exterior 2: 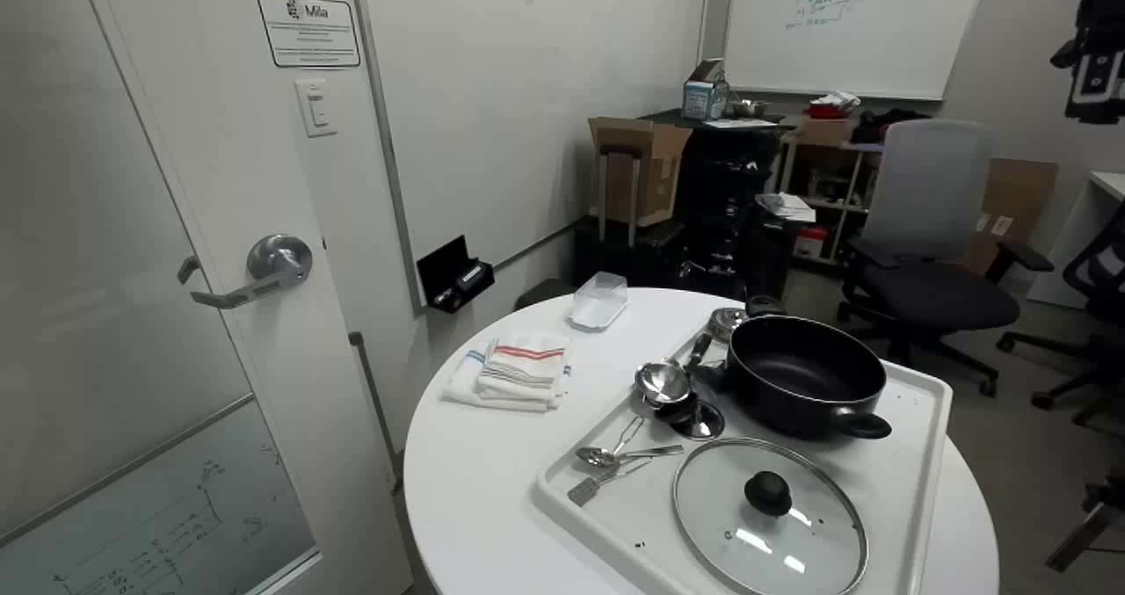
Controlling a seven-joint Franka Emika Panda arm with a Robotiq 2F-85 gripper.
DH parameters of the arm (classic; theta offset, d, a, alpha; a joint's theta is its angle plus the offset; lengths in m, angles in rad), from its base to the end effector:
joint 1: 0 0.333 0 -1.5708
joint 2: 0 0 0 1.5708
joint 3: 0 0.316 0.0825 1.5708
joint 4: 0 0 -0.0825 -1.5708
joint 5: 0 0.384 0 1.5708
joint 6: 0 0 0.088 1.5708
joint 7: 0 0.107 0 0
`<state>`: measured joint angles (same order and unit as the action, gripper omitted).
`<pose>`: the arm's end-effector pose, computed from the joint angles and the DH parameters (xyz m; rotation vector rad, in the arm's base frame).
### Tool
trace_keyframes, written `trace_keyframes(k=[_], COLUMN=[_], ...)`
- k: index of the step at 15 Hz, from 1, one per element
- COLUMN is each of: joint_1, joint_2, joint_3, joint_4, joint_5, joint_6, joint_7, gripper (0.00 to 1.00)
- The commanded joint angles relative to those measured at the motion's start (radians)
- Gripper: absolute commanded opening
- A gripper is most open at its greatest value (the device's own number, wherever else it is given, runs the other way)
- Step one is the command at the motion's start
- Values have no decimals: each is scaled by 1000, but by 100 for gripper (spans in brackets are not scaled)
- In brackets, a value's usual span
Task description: Put the lid on the pot
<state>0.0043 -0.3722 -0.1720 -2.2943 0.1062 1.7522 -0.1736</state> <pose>0.4154 -0.0651 0.4810 -2.9426 0.0080 0.2162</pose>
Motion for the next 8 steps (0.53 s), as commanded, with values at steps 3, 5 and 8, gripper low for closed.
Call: trace_keyframes(k=[3,5,8], joint_1=[-24,-24,-22], joint_2=[2,2,15], joint_3=[21,21,32], joint_4=[3,3,-2], joint_5=[7,7,0], joint_6=[-2,-2,23], joint_7=[-7,-7,6], gripper=[100,100,100])
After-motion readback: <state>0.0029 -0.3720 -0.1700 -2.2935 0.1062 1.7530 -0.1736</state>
